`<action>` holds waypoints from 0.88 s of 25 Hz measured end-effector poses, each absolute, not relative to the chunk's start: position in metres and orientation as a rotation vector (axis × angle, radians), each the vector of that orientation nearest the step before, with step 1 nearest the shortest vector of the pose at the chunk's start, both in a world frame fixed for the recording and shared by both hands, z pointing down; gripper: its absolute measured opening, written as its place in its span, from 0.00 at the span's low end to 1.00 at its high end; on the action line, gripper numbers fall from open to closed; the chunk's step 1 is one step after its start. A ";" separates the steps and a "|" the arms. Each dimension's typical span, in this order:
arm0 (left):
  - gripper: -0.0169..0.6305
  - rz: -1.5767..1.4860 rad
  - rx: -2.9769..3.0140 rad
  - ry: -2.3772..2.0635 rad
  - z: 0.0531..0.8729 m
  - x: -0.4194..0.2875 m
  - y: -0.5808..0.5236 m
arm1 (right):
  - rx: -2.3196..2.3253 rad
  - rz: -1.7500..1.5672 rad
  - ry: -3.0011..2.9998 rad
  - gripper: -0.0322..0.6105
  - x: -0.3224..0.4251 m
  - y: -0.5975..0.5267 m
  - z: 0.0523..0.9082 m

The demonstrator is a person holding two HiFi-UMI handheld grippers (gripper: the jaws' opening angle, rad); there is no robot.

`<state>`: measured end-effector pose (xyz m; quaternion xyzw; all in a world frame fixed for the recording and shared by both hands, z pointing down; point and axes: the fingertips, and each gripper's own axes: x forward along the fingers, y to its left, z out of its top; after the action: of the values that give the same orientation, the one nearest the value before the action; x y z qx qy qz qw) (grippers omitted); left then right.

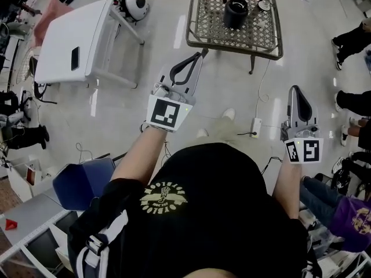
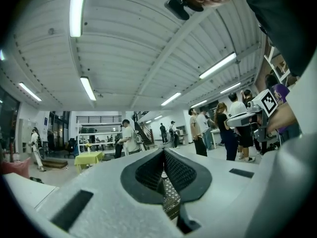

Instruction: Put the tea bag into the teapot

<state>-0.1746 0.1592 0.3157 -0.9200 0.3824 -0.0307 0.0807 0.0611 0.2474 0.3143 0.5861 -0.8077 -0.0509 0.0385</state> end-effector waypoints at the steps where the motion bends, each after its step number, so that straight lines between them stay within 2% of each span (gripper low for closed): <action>1: 0.02 -0.099 -2.758 1.159 0.318 -0.174 0.153 | 1.794 -0.149 -2.484 0.06 0.063 0.242 0.316; 22: 0.02 -0.101 -2.775 1.205 0.322 -0.126 0.062 | 1.788 -0.144 -2.512 0.06 0.108 0.143 0.314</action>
<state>-0.1261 0.0623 0.3216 -0.9152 0.3974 -0.0334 0.0573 0.1082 0.1430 0.3144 0.5791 -0.8134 -0.0466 0.0275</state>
